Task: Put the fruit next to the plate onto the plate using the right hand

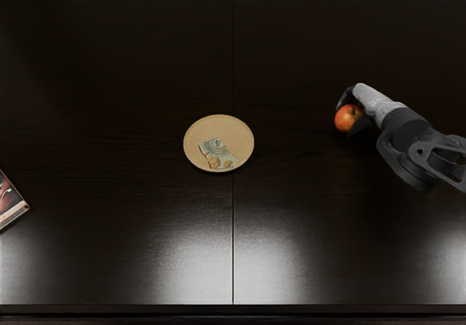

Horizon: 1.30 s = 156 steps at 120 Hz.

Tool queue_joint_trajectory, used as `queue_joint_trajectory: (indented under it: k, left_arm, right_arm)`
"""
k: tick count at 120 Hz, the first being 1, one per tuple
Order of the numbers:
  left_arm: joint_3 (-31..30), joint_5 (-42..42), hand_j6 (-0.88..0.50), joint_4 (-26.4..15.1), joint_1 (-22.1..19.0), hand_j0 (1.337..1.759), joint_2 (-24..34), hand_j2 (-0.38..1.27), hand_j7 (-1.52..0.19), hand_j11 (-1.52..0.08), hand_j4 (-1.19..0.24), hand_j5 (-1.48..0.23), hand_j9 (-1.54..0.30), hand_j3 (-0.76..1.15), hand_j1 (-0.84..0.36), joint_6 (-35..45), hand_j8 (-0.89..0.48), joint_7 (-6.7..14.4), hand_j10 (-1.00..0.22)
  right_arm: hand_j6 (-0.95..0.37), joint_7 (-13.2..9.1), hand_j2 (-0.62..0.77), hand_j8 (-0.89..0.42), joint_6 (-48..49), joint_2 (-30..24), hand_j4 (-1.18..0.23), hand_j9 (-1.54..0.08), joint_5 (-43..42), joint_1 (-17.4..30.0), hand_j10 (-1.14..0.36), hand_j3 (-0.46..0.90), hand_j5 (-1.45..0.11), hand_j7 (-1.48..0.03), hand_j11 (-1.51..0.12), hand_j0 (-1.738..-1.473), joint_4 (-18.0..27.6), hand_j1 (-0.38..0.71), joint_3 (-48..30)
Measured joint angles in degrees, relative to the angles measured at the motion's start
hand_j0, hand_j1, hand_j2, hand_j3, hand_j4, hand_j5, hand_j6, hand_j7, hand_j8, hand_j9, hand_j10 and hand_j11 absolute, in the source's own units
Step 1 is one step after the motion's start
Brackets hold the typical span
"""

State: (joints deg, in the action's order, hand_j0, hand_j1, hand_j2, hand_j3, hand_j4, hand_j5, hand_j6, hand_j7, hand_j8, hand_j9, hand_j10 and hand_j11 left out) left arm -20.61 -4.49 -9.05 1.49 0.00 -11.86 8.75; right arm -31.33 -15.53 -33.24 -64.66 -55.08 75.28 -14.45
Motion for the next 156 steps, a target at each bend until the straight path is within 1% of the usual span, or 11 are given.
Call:
queue_joint_trajectory:
  k: [18,36,47,52,59,72,80,100,120,156]
  left_arm:
    - [0.0,0.0,-0.23,0.0,0.0,1.658,0.0,0.05,-0.30,-0.30,-0.23,-0.30,-0.30,0.00,0.07,0.0,-0.23,0.0,-0.23]
    - [0.0,0.0,-0.23,0.0,0.0,1.658,0.0,0.05,-0.30,-0.30,-0.23,-0.30,-0.30,0.00,0.07,0.0,-0.23,0.0,-0.23]
    - [0.0,0.0,-0.23,0.0,0.0,1.658,0.0,0.05,-0.30,-0.30,-0.23,-0.30,-0.30,0.00,0.07,0.0,-0.23,0.0,-0.23]
    - [0.0,0.0,-0.23,0.0,0.0,1.658,0.0,0.05,-0.30,-0.30,-0.23,-0.30,-0.30,0.00,0.07,0.0,-0.23,0.0,-0.23]
    - [0.0,0.0,-0.23,0.0,0.0,1.658,0.0,0.05,-0.30,-0.30,-0.23,-0.30,-0.30,0.00,0.07,0.0,-0.23,0.0,-0.23]
    - [0.0,0.0,-0.23,0.0,0.0,1.658,0.0,0.05,-0.30,-0.30,-0.23,-0.30,-0.30,0.00,0.07,0.0,-0.23,0.0,-0.23]
    - [0.0,0.0,-0.23,0.0,0.0,1.658,0.0,0.05,-0.30,-0.30,-0.23,-0.30,-0.30,0.00,0.07,0.0,-0.23,0.0,-0.23]
    - [0.0,0.0,-0.23,0.0,0.0,1.658,0.0,0.05,-0.30,-0.30,-0.23,-0.30,-0.30,0.00,0.07,0.0,-0.23,0.0,-0.23]
    - [0.0,0.0,-0.23,0.0,0.0,1.658,0.0,0.05,-0.30,-0.30,-0.23,-0.30,-0.30,0.00,0.07,0.0,-0.23,0.0,-0.23]
    - [0.0,0.0,-0.23,0.0,0.0,1.658,0.0,0.05,-0.30,-0.30,-0.23,-0.30,-0.30,0.00,0.07,0.0,-0.23,0.0,-0.23]
  right_arm:
    - [-0.34,1.1,0.25,-0.33,1.3,0.6,-0.48,-1.16,5.4,-2.4,-0.80,0.00,-1.16,-1.13,-1.17,-1.643,0.5,0.27,-0.3]
    - [-0.33,1.4,0.26,-0.32,1.9,2.8,-0.47,-1.17,10.5,-4.4,-0.79,0.00,-1.16,-1.13,-1.17,-1.644,0.8,0.28,-0.5]
    - [-0.33,1.2,0.24,-0.32,2.0,4.7,-0.47,-1.17,12.1,-5.2,-0.79,0.00,-1.16,-1.13,-1.18,-1.644,0.9,0.27,-0.5]
    - [-0.33,1.2,0.25,-0.33,2.0,5.6,-0.47,-1.17,12.4,-5.5,-0.80,0.00,-1.16,-1.13,-1.18,-1.644,0.9,0.27,-0.6]
    - [-0.34,1.2,0.22,-0.33,2.1,6.9,-0.47,-1.17,12.8,-5.7,-0.80,0.00,-1.16,-1.13,-1.18,-1.645,0.9,0.26,-1.0]
    - [-0.34,1.1,0.22,-0.34,2.8,9.4,-0.47,-1.17,13.0,-5.8,-0.80,0.00,-1.16,-1.13,-1.18,-1.645,0.9,0.25,-2.2]
    - [-0.34,1.1,0.25,-0.33,3.1,10.9,-0.48,-1.18,13.1,-5.9,-0.80,0.00,-1.16,-1.13,-1.18,-1.645,0.9,0.26,-2.8]
    - [-0.35,1.1,0.17,-0.34,3.5,14.4,-0.49,-1.20,13.2,-6.0,-0.81,0.00,-1.18,-1.13,-1.21,-1.647,0.9,0.22,-3.7]
    - [-0.37,1.1,0.14,-0.36,3.5,18.0,-0.51,-1.20,13.2,-6.3,-0.82,0.00,-1.19,-1.13,-1.21,-1.647,0.3,0.19,-3.9]
    - [-0.39,1.0,0.12,-0.37,3.5,23.5,-0.54,-1.21,12.9,-6.9,-0.83,0.00,-1.19,-1.13,-1.22,-1.646,-1.8,0.17,-3.8]
